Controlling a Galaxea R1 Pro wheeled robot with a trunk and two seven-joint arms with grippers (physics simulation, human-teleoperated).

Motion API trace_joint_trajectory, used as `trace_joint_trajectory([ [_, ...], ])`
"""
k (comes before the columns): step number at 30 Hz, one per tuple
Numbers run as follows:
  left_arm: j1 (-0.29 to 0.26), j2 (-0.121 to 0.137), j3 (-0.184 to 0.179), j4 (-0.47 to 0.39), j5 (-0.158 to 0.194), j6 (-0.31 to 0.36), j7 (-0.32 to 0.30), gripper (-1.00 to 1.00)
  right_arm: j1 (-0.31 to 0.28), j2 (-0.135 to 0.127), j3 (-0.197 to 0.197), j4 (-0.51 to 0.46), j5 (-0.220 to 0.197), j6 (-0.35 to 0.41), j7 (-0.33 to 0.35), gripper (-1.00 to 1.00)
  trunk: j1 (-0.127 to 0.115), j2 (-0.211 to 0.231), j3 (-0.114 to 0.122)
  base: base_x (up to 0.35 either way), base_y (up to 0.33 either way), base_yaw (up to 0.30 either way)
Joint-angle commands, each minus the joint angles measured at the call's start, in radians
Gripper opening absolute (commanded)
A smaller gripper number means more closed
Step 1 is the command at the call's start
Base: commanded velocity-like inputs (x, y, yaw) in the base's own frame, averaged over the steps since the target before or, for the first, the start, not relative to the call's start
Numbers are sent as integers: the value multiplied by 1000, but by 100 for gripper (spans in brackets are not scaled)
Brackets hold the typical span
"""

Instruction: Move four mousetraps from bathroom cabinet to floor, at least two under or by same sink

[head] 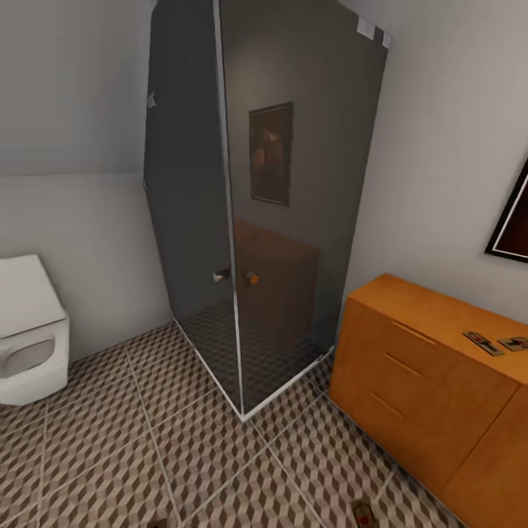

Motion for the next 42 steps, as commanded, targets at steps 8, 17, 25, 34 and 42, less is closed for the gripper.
trace_joint_trajectory([
  [8, -2, 0, -8, 4, 9, -5, -2, -100, -1, -1, -3, 4, 8, -5, -3, -100, 0, -1, -1, 0, 0, 300],
  [17, -2, 0, -8, 4, 9, -5, -2, -100, -1, -1, -3, 4, 8, -5, -3, -100, 0, -1, -1, 0, 0, 300],
  [25, -2, 0, -8, 4, 9, -5, -2, -100, -1, -1, -3, 4, 8, -5, -2, -100, 0, -1, -1, 0, 0, 300],
  [34, -1, -1, -25, 3, 4, -8, 0, -100, -2, -1, -3, 4, 8, -5, -3, -100, 0, -1, -1, 0, 0, 300],
  [42, 21, -3, -28, 4, 3, -5, 0, -100, -2, -1, -3, 4, 8, -5, -3, -100, 0, -1, -1, 0, 0, 300],
])
